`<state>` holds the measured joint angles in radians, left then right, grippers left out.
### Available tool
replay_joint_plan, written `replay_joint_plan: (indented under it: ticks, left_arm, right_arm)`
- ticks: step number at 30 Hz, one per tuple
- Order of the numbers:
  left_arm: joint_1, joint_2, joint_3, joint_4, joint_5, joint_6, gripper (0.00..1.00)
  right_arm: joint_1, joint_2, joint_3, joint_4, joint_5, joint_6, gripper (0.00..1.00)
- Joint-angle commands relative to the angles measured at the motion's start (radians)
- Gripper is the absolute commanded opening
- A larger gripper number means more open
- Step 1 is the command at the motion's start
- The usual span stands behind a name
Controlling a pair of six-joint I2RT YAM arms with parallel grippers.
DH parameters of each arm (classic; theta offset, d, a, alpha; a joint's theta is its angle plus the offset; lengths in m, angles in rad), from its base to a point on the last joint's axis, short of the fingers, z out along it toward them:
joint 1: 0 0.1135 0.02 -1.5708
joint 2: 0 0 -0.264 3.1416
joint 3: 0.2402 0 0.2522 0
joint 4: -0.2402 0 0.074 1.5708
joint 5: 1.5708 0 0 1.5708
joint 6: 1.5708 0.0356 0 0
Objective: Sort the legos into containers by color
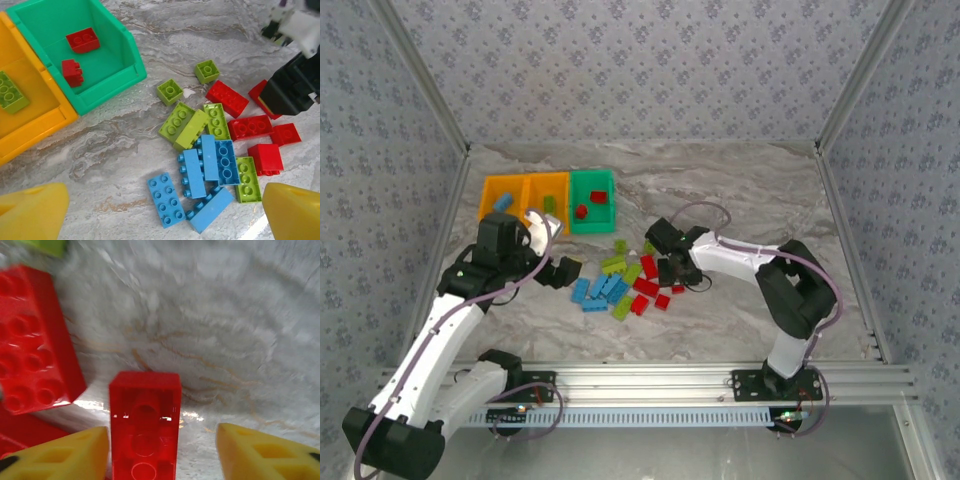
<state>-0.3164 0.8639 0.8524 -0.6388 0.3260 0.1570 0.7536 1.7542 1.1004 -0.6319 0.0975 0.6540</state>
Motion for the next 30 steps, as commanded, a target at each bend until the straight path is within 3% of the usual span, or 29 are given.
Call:
replay_joint_plan:
  ticks: [1, 3, 6, 12, 16, 20, 30]
  left_arm:
    - [-0.007, -0.012, -0.006, 0.016, 0.045, 0.021, 0.99]
    - [-0.006, -0.014, -0.005, 0.014, 0.038, 0.025, 0.99]
    - [-0.007, -0.020, -0.007, 0.015, 0.029, 0.026, 0.99]
    - [-0.006, -0.050, -0.012, 0.047, -0.056, 0.010, 0.99]
    - [-0.006, -0.072, -0.028, 0.053, -0.108, 0.010, 0.99]
    - [-0.006, -0.106, -0.054, 0.063, -0.177, 0.012, 0.99]
    - [-0.007, -0.098, -0.061, 0.062, -0.186, 0.007, 0.99]
  right_arm:
    - [0.001, -0.013, 0.014, -0.003, 0.008, 0.009, 0.37]
    - [0.001, -0.038, 0.029, -0.012, 0.023, 0.001, 0.30]
    - [0.018, -0.118, 0.052, 0.019, 0.067, -0.016, 0.30]
    - [0.053, -0.217, 0.082, 0.384, 0.006, -0.205, 0.33]
    - [0.057, -0.114, 0.180, 0.613, -0.051, -0.276, 0.33]
    - [0.055, 0.053, 0.297, 0.700, -0.016, -0.351, 0.32]
    - [0.046, 0.419, 0.622, 0.629, 0.104, -0.472, 0.35]
